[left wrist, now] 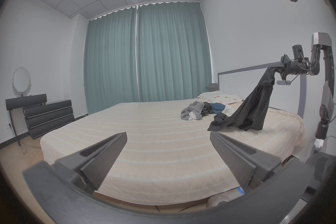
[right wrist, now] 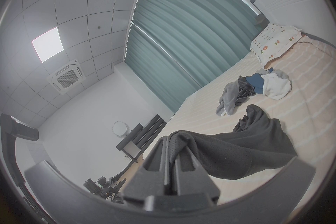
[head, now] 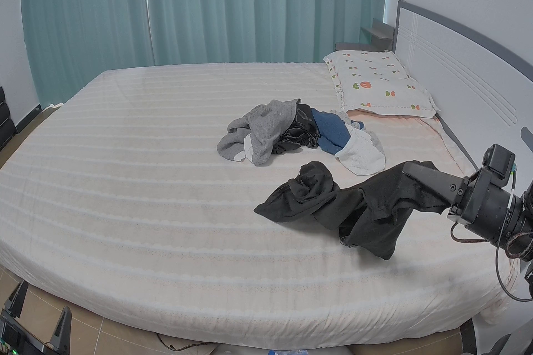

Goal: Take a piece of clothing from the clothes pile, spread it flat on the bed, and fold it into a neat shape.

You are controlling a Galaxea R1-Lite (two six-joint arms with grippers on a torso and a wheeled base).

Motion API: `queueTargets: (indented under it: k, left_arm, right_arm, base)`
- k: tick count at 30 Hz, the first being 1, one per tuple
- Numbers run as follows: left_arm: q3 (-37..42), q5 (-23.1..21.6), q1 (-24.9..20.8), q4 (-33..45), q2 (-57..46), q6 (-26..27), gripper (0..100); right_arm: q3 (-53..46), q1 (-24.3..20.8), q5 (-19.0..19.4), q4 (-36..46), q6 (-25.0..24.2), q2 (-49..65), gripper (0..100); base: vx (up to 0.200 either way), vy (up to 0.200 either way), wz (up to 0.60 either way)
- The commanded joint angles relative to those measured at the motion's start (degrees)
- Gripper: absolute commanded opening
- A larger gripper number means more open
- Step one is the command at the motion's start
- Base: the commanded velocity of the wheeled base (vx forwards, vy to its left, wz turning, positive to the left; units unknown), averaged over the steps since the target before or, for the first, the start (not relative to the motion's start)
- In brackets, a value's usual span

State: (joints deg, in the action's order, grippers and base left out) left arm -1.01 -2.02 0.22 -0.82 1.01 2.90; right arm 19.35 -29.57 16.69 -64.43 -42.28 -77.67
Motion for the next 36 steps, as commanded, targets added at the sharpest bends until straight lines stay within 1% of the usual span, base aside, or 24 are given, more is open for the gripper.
queueTargets:
  k: [1, 2, 3, 5, 6, 8, 11, 14, 15, 17, 18, 19, 20, 21, 23, 25, 26, 28, 29, 30, 31, 33, 35, 36]
  left_arm:
    - [-10.68, 1.32, 0.04, -5.34, 4.96, -9.05, 100]
    - [-15.42, 1.23, 0.04, -7.18, 9.71, -13.54, 100]
    - [-16.74, 0.44, 0.48, -7.27, 13.67, -14.68, 100]
    - [-15.69, -2.90, -0.66, -6.83, 19.03, -11.95, 100]
    - [-13.93, -5.89, -1.89, -6.48, 22.72, -9.93, 100]
    - [-11.91, -9.40, -3.82, -7.44, 28.34, -8.09, 100]
    - [-12.79, -12.13, -6.28, -9.11, 36.52, -6.94, 100]
    - [-15.16, -11.86, -9.80, -12.10, 47.86, -4.92, 100]
    - [-15.69, -11.86, -10.85, -14.04, 53.22, -4.13, 100]
    - [-15.78, -11.86, -12.08, -16.94, 58.31, -3.25, 100]
    - [-15.86, -11.95, -13.67, -19.49, 62.18, -2.99, 100]
    - [-15.86, -11.95, -13.84, -19.84, 62.62, -2.99, 100]
    - [-16.21, -11.86, -15.07, -21.68, 66.58, -3.17, 100]
    - [-17.36, -11.78, -16.22, -23.53, 72.90, -3.08, 100]
    - [-19.29, -11.69, -17.09, -25.46, 79.85, -2.99, 100]
    - [-20.26, -11.69, -17.53, -27.13, 84.07, -2.99, 100]
    - [-21.75, -11.69, -18.59, -29.42, 89.16, -3.08, 100]
    - [-23.16, -11.69, -20.52, -32.41, 94.35, -3.43, 100]
    - [-24.30, -11.60, -22.28, -35.04, 98.66, -3.87, 100]
    - [-24.83, -11.60, -22.90, -36.19, 100.41, -4.04, 100]
    - [-26.06, -10.90, -24.30, -39.00, 104.46, -4.48, 100]
    - [-28.08, -9.05, -25.97, -42.60, 109.03, -4.92, 100]
    - [-30.80, -6.59, -28.17, -47.17, 114.39, -6.24, 100]
    - [-31.77, -6.33, -28.96, -48.14, 115.79, -7.30, 100]
  right_arm:
    - [-0.10, 0.48, 0.19, 0.00, -0.09, -0.03, 0]
    - [-0.01, 0.39, 0.19, 0.00, -0.09, -0.29, 0]
    - [-0.01, 0.39, 0.19, 0.09, -0.09, -0.47, 0]
    - [-0.10, 0.39, 0.19, 0.09, -0.09, -0.56, 0]
    - [-0.10, 0.39, 0.19, 0.09, -0.09, -0.56, 0]
    - [-0.01, 0.39, 0.19, 0.09, -0.17, -0.47, 0]
    - [-0.01, 0.13, 0.19, 0.18, -0.17, -0.56, 0]
    - [-0.01, 0.22, 0.27, 0.36, -0.17, -0.56, 0]
    - [0.17, 0.31, 0.27, 0.36, -0.17, -0.56, 0]
    - [0.34, 0.31, 0.19, 0.36, -0.26, -0.56, 0]
    - [0.43, 0.22, 0.27, 0.36, -0.17, -0.56, 0]
    - [0.52, 0.22, 0.27, 0.36, -0.17, -0.56, 0]
    - [0.96, 0.13, 0.27, 0.44, 0.00, -0.82, 0]
    - [2.45, -0.13, 0.27, 0.71, 0.09, -1.96, 0]
    - [5.00, -0.13, 0.19, 0.88, 0.27, -3.90, 0]
    - [7.02, -0.13, 0.01, 1.06, 0.35, -5.30, 0]
    - [9.48, -0.13, -0.17, 1.50, 0.27, -6.97, 0]
    - [11.77, 0.04, -0.52, 1.50, 0.44, -7.76, 0]
    - [13.70, 0.04, -1.22, 1.50, 0.44, -7.68, 0]
    - [14.67, 0.04, -1.57, 1.59, 0.44, -7.59, 0]
    - [16.60, -0.13, -2.01, 1.67, 0.44, -7.50, 0]
    - [18.18, -0.57, -2.36, 2.02, 0.44, -7.41, 0]
    - [18.62, -1.98, -2.54, 3.52, 0.53, -7.32, 0]
    - [18.53, -2.42, -2.63, 4.05, 0.53, -7.32, 0]
  base:
    - [0.000, 0.000, 0.00]
    - [0.000, 0.000, 0.00]
    - [0.000, 0.000, 0.00]
    - [0.000, 0.000, 0.00]
    - [0.000, 0.000, 0.00]
    - [0.000, 0.000, 0.00]
    - [0.000, 0.000, 0.00]
    - [0.000, 0.000, 0.00]
    - [0.000, 0.000, 0.00]
    - [0.000, 0.000, 0.00]
    - [0.000, 0.000, 0.00]
    - [0.000, 0.000, 0.00]
    - [0.000, 0.000, 0.00]
    - [0.000, 0.000, 0.00]
    - [0.000, 0.000, 0.00]
    - [0.000, 0.000, 0.00]
    - [0.000, 0.000, 0.00]
    - [0.000, 0.000, 0.00]
    - [0.000, 0.000, 0.00]
    - [0.000, 0.000, 0.00]
    - [0.000, 0.000, 0.00]
    - [0.000, 0.000, 0.00]
    - [0.000, 0.000, 0.00]
    - [0.000, 0.000, 0.00]
